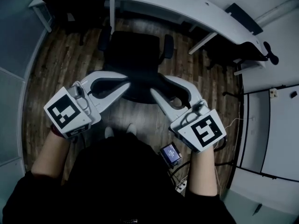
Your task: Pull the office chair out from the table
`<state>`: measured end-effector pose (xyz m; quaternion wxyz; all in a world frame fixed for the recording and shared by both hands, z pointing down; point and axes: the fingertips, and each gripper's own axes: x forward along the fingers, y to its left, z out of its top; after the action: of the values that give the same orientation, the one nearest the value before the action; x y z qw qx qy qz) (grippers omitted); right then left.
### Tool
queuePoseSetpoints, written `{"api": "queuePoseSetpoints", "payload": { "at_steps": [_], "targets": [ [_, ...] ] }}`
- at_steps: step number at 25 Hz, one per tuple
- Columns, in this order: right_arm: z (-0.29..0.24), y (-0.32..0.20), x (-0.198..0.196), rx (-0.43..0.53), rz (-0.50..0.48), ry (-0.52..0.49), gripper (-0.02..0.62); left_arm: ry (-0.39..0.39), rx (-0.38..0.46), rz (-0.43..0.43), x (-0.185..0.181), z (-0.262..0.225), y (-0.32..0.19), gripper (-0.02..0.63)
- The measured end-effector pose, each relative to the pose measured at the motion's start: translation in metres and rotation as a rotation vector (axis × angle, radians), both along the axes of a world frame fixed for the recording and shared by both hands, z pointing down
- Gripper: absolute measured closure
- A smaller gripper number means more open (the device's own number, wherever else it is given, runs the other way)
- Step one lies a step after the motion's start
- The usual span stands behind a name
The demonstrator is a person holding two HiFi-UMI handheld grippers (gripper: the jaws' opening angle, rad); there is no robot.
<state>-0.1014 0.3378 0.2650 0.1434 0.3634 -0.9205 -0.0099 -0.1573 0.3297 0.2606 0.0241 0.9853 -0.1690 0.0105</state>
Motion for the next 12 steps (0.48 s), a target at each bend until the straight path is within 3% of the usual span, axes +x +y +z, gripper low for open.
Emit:
{"api": "queuePoseSetpoints", "payload": {
  "at_steps": [2,3,6,12],
  "targets": [
    [-0.001,0.002,0.0,0.0,0.019,-0.01,0.576,0.076,-0.072,-0.045,-0.001,-0.007,-0.009,0.6],
    [-0.002,0.003,0.0,0.0,0.025,-0.019,0.594,0.097,-0.105,-0.068,-0.002,-0.008,-0.012,0.6],
    [0.0,0.006,0.005,-0.005,0.069,-0.052,0.595,0.105,-0.161,-0.105,-0.001,-0.003,-0.015,0.6],
    [0.002,0.011,0.026,-0.027,0.117,-0.077,0.595,0.024,-0.117,-0.072,0.01,0.007,-0.007,0.6]
  ]
}}
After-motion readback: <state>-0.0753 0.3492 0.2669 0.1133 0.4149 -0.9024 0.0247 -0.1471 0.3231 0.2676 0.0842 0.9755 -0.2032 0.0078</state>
